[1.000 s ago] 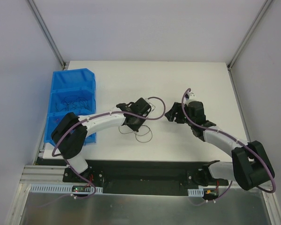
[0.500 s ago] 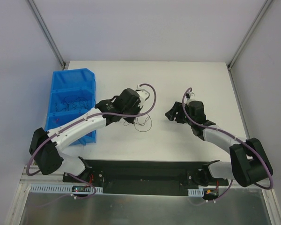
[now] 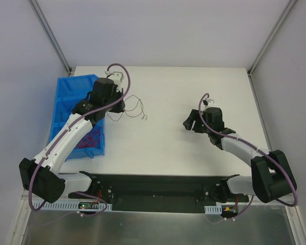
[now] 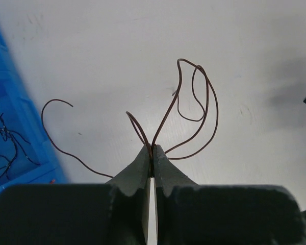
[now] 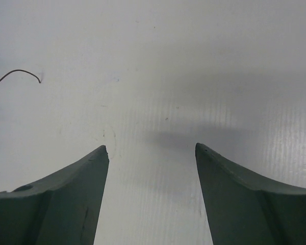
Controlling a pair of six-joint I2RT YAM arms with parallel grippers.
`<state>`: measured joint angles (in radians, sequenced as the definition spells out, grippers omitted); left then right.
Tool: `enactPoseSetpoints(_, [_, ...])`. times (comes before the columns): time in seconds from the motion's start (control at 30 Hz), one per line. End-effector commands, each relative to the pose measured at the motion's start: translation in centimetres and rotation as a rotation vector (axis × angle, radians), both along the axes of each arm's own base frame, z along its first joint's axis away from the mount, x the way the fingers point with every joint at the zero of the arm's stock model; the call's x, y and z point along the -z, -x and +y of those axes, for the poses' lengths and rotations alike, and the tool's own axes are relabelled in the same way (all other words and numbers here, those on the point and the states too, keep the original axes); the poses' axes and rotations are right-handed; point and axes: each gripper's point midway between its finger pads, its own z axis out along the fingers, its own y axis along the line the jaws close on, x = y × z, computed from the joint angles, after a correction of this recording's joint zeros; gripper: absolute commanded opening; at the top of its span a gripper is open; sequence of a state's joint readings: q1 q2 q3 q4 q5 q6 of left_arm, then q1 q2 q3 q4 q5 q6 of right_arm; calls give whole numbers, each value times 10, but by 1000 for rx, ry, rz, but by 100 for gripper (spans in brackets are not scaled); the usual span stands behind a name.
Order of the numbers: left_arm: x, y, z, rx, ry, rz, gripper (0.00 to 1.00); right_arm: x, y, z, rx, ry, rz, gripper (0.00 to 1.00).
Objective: Untangle the cables
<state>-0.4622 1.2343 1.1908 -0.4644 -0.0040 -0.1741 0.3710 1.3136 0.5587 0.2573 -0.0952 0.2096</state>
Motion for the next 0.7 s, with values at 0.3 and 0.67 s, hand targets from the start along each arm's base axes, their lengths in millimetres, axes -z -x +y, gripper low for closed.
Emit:
enactPoseSetpoints(0.3, [-27, -36, 35, -385, 177, 53, 0, -95, -10, -7, -21, 113, -8, 74])
enactPoseSetpoints(0.67, [-83, -104, 104, -632, 354, 49, 0, -143, -26, -48, -56, 383, -44, 79])
